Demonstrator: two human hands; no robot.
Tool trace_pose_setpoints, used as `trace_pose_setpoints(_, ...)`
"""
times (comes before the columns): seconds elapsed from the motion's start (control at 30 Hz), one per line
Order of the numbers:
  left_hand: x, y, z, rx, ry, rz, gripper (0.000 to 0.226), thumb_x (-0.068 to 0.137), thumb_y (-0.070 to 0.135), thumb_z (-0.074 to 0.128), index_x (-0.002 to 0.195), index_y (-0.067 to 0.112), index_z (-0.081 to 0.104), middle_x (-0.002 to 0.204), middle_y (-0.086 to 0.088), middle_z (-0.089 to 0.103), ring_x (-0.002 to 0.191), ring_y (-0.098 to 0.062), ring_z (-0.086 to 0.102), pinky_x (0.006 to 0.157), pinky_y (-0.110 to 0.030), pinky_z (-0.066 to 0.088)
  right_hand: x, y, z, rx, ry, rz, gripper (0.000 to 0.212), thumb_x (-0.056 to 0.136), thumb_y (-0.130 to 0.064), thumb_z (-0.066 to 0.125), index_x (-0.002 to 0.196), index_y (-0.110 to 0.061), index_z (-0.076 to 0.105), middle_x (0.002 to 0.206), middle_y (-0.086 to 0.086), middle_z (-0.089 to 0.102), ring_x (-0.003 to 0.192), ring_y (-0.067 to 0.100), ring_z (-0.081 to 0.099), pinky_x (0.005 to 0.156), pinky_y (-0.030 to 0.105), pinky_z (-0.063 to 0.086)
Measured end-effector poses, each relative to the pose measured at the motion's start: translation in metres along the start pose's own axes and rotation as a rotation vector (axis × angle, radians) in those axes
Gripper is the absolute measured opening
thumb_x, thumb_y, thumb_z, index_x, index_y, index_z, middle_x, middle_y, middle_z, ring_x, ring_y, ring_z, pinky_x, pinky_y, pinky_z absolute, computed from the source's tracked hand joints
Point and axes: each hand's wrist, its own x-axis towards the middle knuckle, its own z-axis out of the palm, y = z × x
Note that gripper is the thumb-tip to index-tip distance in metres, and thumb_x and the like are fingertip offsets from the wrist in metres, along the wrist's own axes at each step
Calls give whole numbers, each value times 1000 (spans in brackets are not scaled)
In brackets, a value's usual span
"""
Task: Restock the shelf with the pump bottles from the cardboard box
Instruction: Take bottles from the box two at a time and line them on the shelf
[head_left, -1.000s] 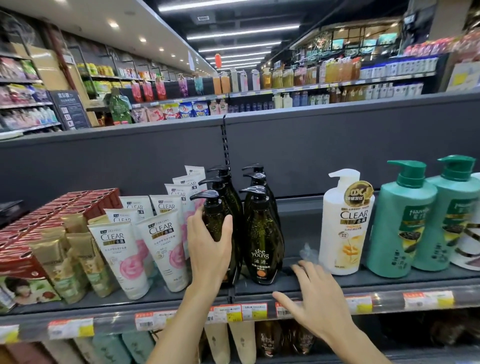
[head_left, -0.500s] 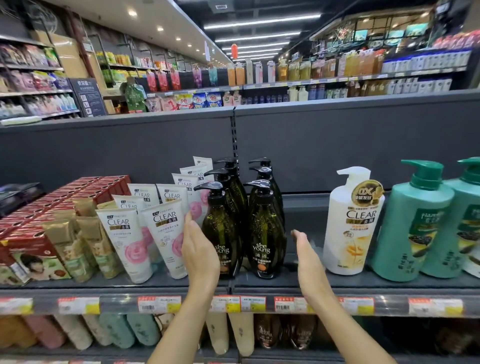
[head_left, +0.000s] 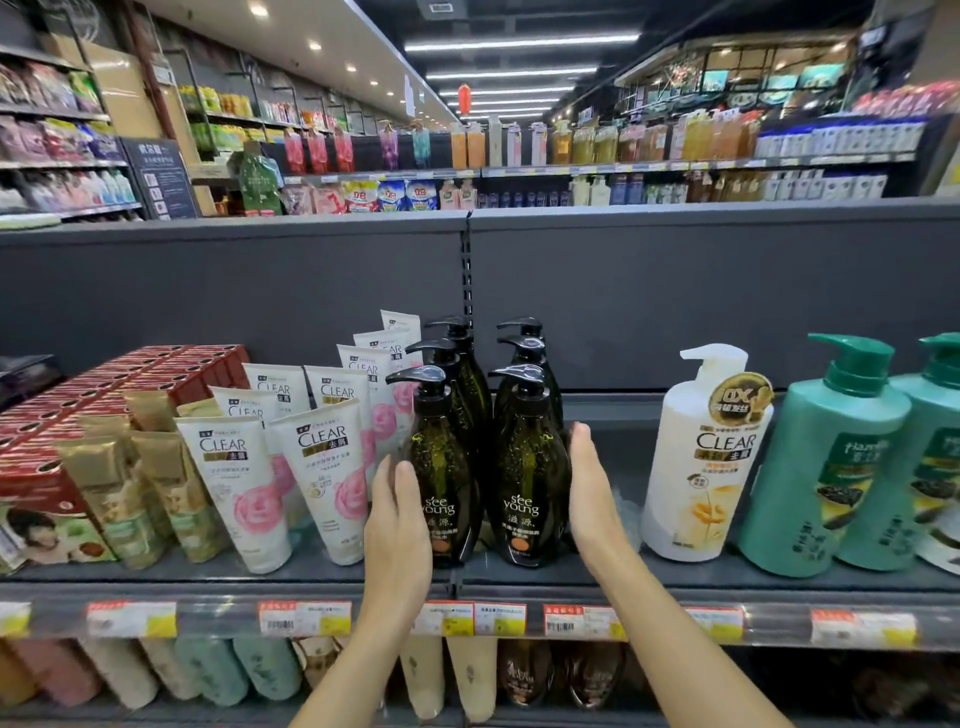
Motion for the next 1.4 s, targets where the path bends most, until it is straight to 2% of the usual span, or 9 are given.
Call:
trace_pose_setpoints(0.27,-15,-1,-5,204,8,196,85,89,52,55,155,29,8,155,20,17,139,6,13,111,-23,15,-10,17,-2,-266,-21,-280,111,62,-69,74,154,-35,21,151,-16,40,136,1,39,111,28,35)
trace_pose_setpoints(0.47,-18,-6,-5,307,-35,256,94,85,45,66,155,29,5,147,25,16,137,9,11,112,-23,16,-2,16,-8,-280,-45,-281,108,64,-62,72,154,-37,19,151,-18,39,136,0,39,111,28,35)
trace_pose_setpoints(0.6,-18,-5,-7,306,-33,249,94,84,45,67,155,30,6,155,20,17,139,7,13,113,-25,18,-5,17,-11,-201,-71,-298,112,64,-83,61,154,-35,14,143,-38,29,131,-20,30,111,17,26)
trace_pose_setpoints(0.67,-17,-4,-8,292,-41,249,93,84,44,68,154,30,9,158,14,20,143,0,18,115,-30,21,-1,9,-13,-84,-8,-252,108,70,-90,43,155,-28,18,153,-27,25,140,-10,25,116,23,20)
trace_pose_setpoints(0.77,-16,-5,-8,290,-48,250,93,83,43,70,154,29,11,159,11,23,144,-5,22,114,-31,24,29,-9,-19,138,76,-113,72,97,-65,20,152,-22,35,159,-4,33,147,11,27,122,38,18)
trace_pose_setpoints(0.93,-15,-4,-9,277,-41,232,93,79,46,73,152,30,17,154,9,32,140,-9,31,114,-38,31,76,-15,-12,132,6,36,32,99,-40,50,123,-29,67,134,-1,65,128,20,56,114,46,38)
trace_pose_setpoints(1.1,-13,-5,-10,267,-41,240,92,78,48,74,151,32,19,150,13,36,135,-5,37,111,-37,36,87,-15,-14,58,19,12,30,97,-24,62,126,-26,66,112,0,76,106,17,71,100,44,53)
trace_pose_setpoints(1.23,-13,-5,-11,253,-46,241,92,78,47,74,150,31,20,147,16,35,134,-4,36,111,-33,34,89,-9,-15,58,29,0,38,98,-27,60,136,-26,58,126,-1,68,116,18,65,106,45,47)
trace_pose_setpoints(1.4,-9,-4,-17,251,-95,259,94,79,47,74,151,38,15,142,29,28,132,9,27,109,-22,27,71,8,-18,83,166,-12,54,93,-54,50,142,-31,49,143,-8,54,132,14,50,117,45,34)
